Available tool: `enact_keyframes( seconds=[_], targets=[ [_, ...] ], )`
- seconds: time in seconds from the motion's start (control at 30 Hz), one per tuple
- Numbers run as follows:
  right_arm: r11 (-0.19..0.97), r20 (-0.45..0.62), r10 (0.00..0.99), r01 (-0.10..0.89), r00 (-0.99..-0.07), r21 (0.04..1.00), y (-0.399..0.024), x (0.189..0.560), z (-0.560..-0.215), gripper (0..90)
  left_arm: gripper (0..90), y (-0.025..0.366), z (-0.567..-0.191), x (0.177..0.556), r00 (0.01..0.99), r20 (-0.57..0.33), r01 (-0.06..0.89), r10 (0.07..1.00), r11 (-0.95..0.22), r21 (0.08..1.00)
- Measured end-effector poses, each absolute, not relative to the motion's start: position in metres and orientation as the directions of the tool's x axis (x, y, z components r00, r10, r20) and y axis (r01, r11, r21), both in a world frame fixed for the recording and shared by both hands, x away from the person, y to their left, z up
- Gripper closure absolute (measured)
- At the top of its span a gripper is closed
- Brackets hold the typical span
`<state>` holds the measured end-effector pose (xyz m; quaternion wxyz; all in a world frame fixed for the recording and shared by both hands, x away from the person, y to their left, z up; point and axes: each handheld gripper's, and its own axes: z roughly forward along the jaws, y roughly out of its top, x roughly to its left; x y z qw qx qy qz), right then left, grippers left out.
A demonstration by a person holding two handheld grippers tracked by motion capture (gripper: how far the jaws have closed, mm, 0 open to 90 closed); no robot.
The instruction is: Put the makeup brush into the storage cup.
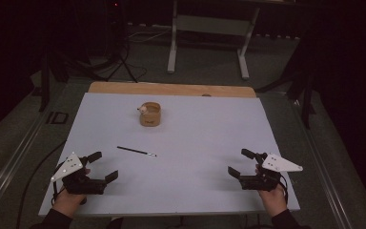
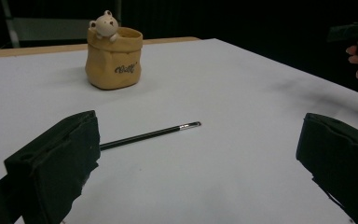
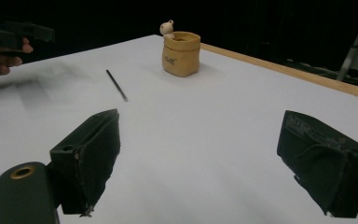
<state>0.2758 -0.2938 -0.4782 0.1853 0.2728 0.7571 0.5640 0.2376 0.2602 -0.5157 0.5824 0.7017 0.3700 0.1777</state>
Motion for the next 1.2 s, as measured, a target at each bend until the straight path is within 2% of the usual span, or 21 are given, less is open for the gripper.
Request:
enact_keyframes(
  seconds=[0.57,0.77,1.2],
  targets=[
    [0.229,0.009,0.62,0.192,-0.784,0.954,-0.292,0.274,-0.477,13.1,0.1,0.26,-0.516,0.238,0.667,-0.187,0.343,0.721,-0.074,0.937],
    [0.229,0.005,0.622,0.188,-0.783,0.955,-0.292,0.273,-0.476,13.1,0.1,0.272,-0.507,0.24,0.62,-0.248,0.408,0.744,-0.036,0.912],
    [0.222,0.006,0.621,0.183,-0.784,0.958,-0.292,0.273,-0.474,13.2,0.0,0.271,-0.479,0.256,0.646,-0.204,0.445,0.736,-0.146,0.884]
  ],
)
